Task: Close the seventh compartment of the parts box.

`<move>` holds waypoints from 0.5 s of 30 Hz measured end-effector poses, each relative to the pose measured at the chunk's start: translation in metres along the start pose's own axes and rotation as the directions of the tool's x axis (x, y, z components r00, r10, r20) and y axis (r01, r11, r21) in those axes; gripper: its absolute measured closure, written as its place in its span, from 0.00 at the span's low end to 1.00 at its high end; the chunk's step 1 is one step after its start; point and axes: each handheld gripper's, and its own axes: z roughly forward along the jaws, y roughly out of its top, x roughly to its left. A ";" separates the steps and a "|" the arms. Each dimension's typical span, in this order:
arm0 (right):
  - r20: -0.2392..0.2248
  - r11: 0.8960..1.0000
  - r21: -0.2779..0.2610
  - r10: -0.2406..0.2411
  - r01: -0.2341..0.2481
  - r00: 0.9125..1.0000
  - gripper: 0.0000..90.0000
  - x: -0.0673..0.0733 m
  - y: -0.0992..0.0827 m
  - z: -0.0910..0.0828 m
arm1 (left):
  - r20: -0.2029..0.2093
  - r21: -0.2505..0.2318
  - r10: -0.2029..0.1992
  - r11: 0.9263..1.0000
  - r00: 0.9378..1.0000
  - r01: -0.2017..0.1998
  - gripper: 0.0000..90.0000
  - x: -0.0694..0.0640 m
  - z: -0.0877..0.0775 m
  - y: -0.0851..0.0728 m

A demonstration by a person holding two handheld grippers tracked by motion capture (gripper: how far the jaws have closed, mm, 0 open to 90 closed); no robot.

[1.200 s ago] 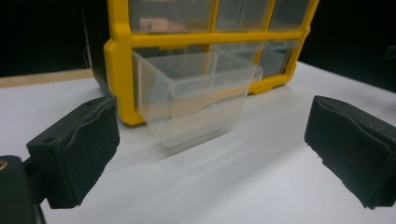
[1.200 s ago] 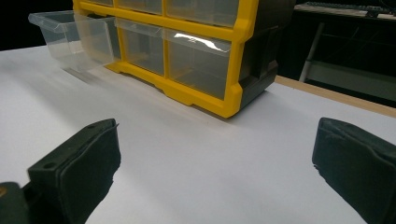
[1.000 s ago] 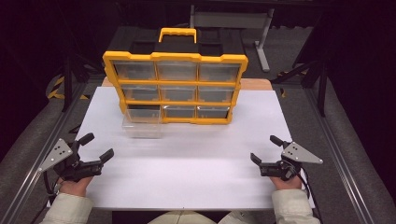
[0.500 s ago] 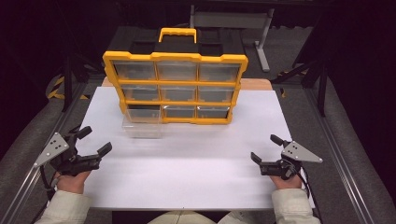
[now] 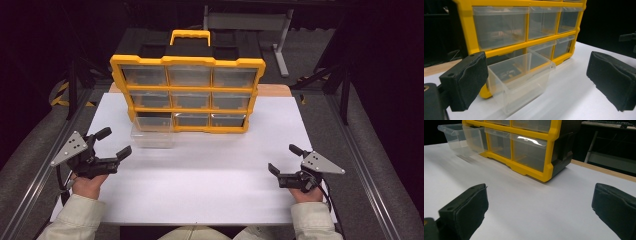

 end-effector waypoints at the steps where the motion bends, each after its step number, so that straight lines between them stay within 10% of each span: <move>1: 0.000 1.000 0.000 0.001 -0.001 1.000 0.02 0.000 0.000 0.000 | 0.006 0.000 0.000 1.000 1.000 0.000 0.05 0.000 0.002 0.002; 15: -0.011 1.000 0.009 0.004 -0.004 1.000 0.01 0.000 -0.001 0.002 | 0.076 0.004 0.008 1.000 0.997 -0.009 0.05 -0.004 0.028 0.016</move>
